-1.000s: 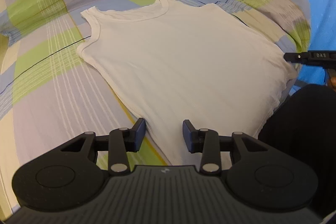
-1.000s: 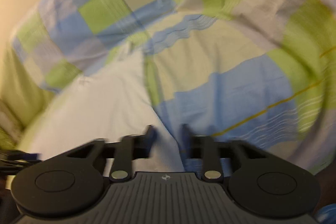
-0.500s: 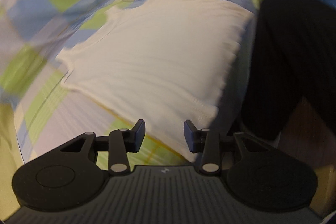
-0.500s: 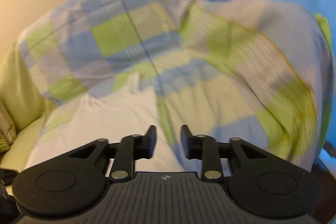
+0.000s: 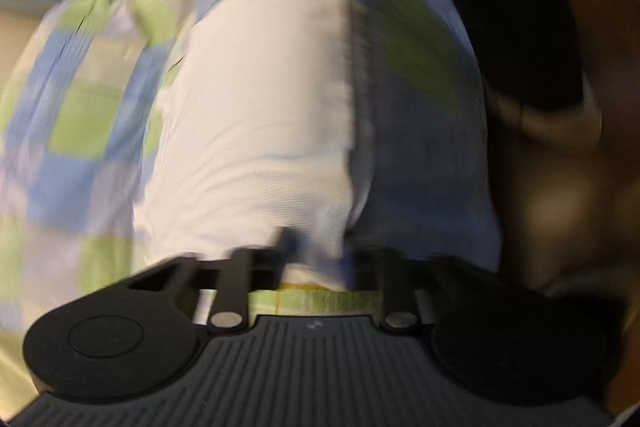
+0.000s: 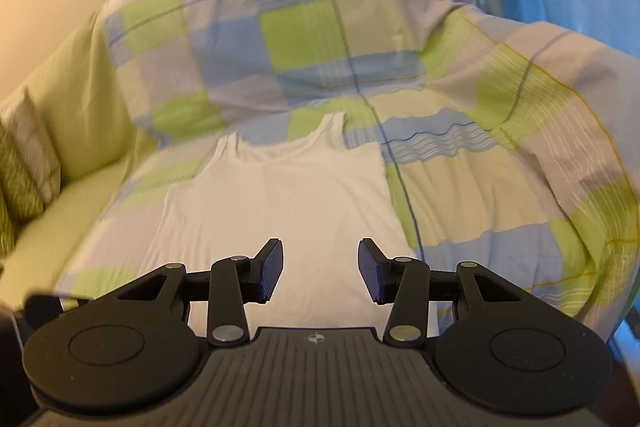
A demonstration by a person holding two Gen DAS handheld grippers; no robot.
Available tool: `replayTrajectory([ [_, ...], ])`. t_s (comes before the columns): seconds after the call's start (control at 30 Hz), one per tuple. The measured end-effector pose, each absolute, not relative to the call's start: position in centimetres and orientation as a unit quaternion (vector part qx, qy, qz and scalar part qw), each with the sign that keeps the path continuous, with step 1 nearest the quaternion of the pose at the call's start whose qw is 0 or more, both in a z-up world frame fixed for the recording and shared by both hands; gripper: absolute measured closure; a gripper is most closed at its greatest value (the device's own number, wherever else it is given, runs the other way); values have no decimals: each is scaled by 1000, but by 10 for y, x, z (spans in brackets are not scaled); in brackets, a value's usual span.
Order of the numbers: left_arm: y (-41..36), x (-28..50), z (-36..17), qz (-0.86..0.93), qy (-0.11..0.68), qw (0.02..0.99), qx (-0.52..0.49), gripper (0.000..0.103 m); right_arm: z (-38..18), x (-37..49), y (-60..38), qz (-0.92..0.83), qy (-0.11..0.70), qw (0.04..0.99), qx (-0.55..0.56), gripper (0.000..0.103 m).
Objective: Fold clothes
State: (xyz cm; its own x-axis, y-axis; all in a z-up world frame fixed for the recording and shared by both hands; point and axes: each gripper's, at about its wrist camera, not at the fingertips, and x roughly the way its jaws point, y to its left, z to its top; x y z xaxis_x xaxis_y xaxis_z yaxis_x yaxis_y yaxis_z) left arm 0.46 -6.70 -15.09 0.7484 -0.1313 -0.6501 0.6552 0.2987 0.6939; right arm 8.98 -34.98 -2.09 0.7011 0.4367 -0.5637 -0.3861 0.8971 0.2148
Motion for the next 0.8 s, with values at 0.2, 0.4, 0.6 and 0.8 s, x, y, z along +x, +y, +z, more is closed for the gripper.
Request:
replayTrajectory([
  [0.2,-46,29,-94,-266,294,842,366,95,-48,62,-269,316,307,886,-144,36],
  [0.4,-42,44,-65,-271,306,855,320,95,-95,37,-186,361,249,842,-314,32],
  [0.6,-37,41,-50,-268,294,860,320,96,-133,46,-177,334,226,808,-429,69],
  [0.8,-29,40,-38,-258,285,867,318,96,-138,79,-231,273,229,790,-498,70],
])
